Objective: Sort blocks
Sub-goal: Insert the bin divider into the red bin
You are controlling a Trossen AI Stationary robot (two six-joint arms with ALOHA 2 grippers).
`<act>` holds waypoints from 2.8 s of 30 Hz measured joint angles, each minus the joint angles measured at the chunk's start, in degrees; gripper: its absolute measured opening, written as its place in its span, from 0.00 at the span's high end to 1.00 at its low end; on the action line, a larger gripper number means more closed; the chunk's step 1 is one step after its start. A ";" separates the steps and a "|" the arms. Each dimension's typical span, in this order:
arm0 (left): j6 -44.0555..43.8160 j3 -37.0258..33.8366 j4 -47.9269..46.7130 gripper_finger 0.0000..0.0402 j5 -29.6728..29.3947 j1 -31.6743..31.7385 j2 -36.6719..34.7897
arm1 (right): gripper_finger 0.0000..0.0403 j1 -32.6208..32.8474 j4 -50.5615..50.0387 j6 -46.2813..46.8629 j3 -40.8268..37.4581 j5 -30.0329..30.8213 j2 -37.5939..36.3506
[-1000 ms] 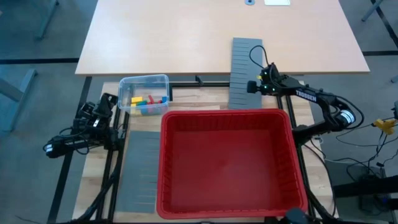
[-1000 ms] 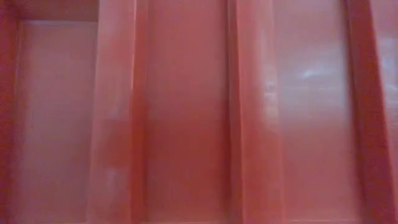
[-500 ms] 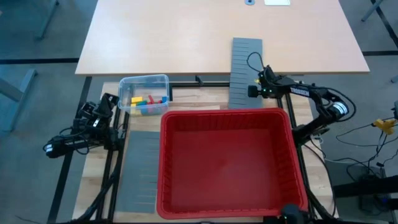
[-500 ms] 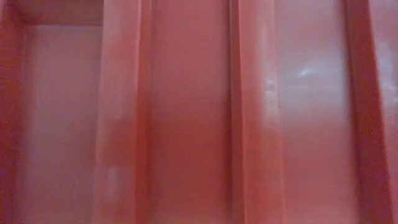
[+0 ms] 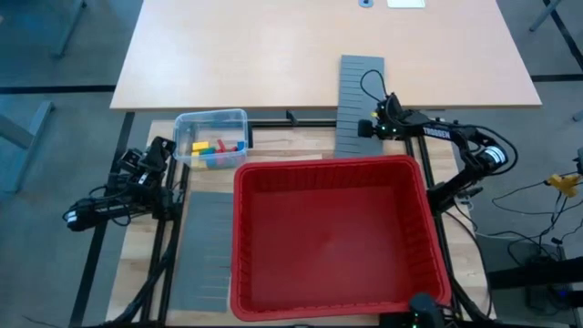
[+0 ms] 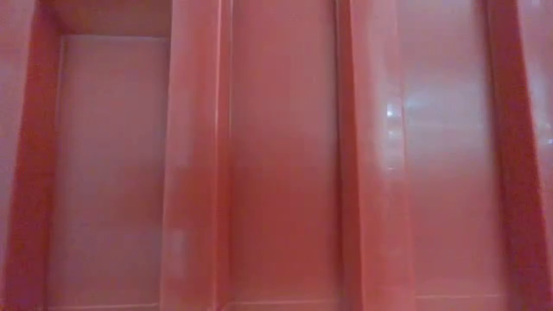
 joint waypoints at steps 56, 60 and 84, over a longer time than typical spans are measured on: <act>-3.79 0.17 -5.49 0.98 -3.23 -0.02 1.05 | 0.50 -0.49 -11.59 2.61 22.21 -2.45 -13.66; -5.17 0.17 -9.30 0.98 -4.94 -0.02 2.47 | 0.50 -2.84 -12.65 3.59 22.28 -3.23 -12.19; -3.09 10.64 -21.32 0.98 -3.15 -0.02 8.75 | 0.43 -4.72 -32.13 -8.88 37.21 -7.65 -4.03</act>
